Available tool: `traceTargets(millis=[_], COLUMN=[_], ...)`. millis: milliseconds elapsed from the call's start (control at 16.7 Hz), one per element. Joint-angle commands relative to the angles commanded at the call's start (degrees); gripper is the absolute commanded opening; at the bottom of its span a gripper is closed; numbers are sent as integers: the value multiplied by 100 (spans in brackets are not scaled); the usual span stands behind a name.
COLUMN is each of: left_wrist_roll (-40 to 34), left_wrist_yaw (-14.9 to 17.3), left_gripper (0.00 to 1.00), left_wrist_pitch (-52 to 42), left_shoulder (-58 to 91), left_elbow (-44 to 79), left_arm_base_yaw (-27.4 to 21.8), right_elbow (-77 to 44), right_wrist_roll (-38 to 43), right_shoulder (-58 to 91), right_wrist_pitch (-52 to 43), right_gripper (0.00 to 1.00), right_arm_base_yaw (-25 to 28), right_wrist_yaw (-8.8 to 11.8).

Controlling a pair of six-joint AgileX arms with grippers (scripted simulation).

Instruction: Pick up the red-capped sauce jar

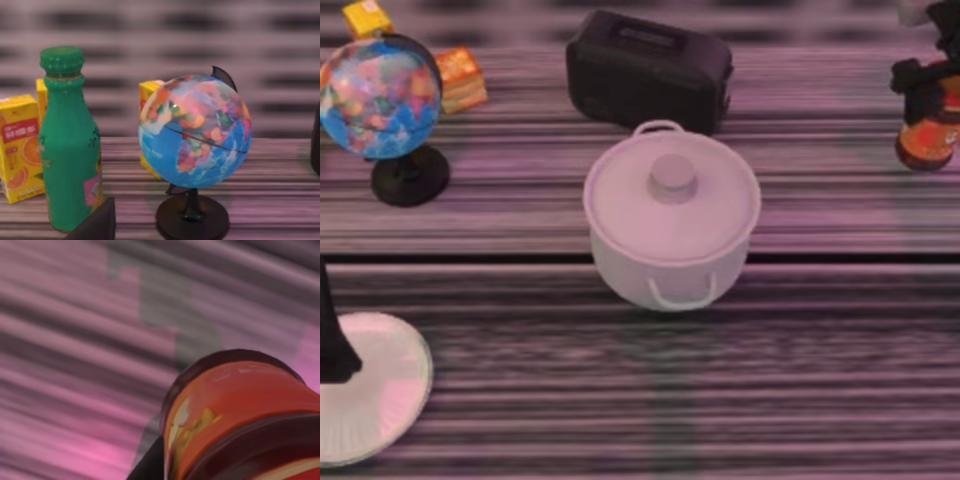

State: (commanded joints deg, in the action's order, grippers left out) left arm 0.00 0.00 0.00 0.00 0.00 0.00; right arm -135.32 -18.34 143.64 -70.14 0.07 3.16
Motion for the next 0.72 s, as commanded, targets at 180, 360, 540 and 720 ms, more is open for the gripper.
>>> traceTargets(millis=[180,360,540,720], left_wrist_roll=[0,0,0,0], left_wrist_yaw=[0,0,0,0], left_gripper=[100,100,100,100], left_wrist_pitch=[0,0,0,0], left_shoulder=[0,0,0,0], left_elbow=[0,0,0,0], left_arm_base_yaw=[0,0,0,0], right_elbow=[1106,2035,2430,2442], right_wrist_roll=[4,3,0,0], right_shoulder=[-1002,-1885,-2277,-2289], right_wrist_pitch=[51,91,106,107], right_gripper=[0,0,0,0], right_arm_base_yaw=[26,50,65,66], right_wrist_yaw=[11,17,22,22])
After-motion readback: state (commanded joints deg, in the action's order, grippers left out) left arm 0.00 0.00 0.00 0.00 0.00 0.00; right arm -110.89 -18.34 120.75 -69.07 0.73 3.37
